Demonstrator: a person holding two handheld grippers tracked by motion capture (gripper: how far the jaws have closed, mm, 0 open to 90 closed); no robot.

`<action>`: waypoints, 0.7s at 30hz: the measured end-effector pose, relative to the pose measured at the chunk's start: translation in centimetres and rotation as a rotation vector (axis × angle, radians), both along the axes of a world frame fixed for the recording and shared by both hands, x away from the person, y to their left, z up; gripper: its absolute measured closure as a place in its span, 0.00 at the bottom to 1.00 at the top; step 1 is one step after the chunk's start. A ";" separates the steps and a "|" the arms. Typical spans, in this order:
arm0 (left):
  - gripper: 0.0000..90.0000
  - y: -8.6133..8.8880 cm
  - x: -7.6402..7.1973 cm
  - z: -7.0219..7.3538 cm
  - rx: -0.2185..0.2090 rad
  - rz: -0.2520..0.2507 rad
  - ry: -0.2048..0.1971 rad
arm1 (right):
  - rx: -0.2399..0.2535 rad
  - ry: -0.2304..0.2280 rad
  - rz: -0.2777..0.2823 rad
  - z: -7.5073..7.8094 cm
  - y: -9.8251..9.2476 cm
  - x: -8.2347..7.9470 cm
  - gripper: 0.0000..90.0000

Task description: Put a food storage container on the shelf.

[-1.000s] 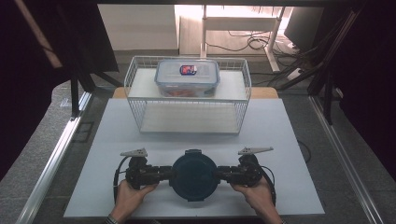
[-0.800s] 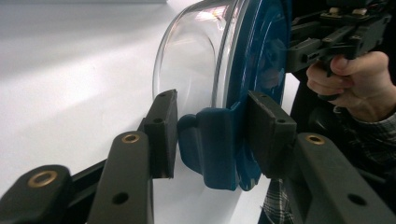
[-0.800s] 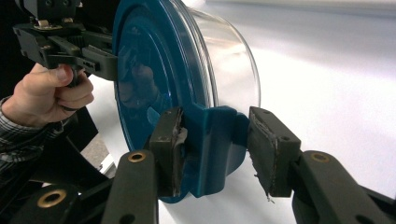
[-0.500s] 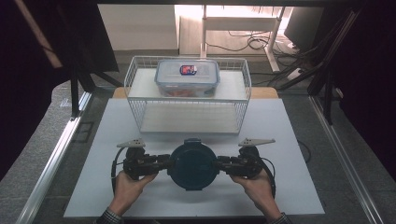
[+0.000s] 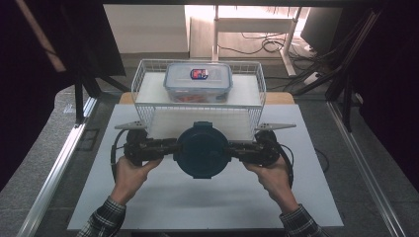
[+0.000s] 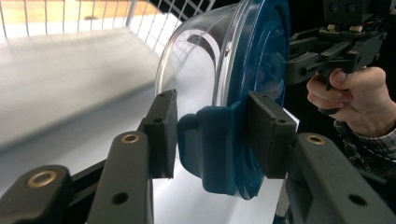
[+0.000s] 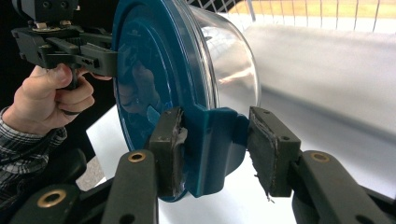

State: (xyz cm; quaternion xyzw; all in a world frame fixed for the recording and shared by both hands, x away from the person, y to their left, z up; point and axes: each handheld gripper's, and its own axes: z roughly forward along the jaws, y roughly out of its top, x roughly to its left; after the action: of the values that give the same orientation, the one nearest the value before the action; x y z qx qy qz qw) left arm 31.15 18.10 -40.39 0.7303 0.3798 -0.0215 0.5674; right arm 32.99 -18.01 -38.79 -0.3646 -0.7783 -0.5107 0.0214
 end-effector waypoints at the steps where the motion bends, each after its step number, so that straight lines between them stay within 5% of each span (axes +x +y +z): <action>1: 0.63 0.1 0.3 0.5 0.000 0.001 -0.006 | 0.002 -0.001 -0.001 0.3 0.0 0.1 0.62; 21: 0.63 1.3 3.5 6.9 -0.021 0.027 -0.063 | 0.029 -0.072 0.000 6.3 1.2 3.5 0.63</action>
State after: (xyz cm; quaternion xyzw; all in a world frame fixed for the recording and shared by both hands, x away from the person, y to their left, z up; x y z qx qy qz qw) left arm 34.68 19.41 -33.47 0.7195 0.3711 0.0054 0.5870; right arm 36.50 -16.85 -32.45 -0.3457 -0.7712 -0.5346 -0.0015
